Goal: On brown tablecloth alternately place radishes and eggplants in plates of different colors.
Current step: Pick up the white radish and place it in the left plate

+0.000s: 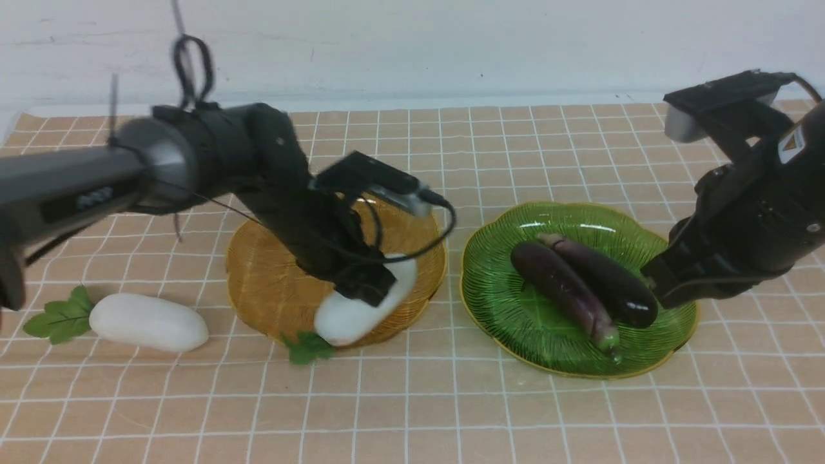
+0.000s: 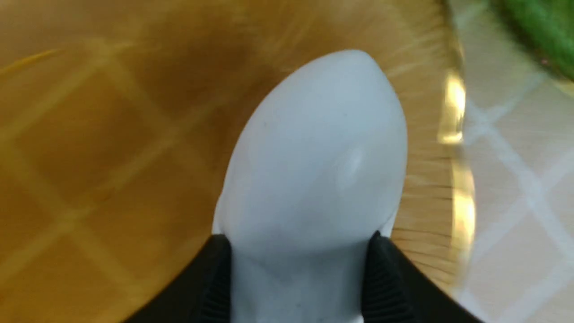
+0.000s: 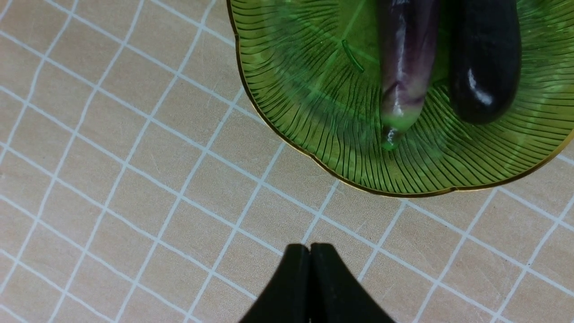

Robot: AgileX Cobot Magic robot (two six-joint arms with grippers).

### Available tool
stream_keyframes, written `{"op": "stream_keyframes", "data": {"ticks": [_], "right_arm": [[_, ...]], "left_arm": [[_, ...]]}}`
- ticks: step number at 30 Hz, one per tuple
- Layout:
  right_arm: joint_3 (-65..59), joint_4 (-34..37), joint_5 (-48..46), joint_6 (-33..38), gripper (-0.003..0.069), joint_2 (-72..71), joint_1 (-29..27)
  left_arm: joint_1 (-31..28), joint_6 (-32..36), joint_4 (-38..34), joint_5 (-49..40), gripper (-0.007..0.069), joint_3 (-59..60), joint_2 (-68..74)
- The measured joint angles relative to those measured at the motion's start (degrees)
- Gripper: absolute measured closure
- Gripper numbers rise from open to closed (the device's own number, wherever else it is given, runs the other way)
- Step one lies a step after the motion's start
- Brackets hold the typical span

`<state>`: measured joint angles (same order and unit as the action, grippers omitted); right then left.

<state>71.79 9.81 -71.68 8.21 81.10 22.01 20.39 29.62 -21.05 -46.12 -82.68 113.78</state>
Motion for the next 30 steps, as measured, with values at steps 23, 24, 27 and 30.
{"op": "stream_keyframes", "data": {"ticks": [23, 24, 27, 30], "right_arm": [[0.0, 1.0, 0.0, 1.6, 0.0674, 0.0, 0.0], [0.0, 1.0, 0.0, 2.0, 0.0674, 0.0, 0.0], [0.0, 0.9, 0.0, 3.2, 0.0674, 0.0, 0.0], [0.0, 0.9, 0.0, 3.5, 0.0674, 0.0, 0.0]], "left_arm": [[0.9, -14.7, 14.7, -23.7, 0.0160, -23.8, 0.2], [0.4, -15.8, 17.8, -23.9, 0.0180, -25.3, 0.2], [-3.2, -17.1, 26.4, -23.9, 0.0391, -26.3, -0.5], [-8.9, -19.4, 27.0, -24.0, 0.0555, -23.5, -1.7]]}}
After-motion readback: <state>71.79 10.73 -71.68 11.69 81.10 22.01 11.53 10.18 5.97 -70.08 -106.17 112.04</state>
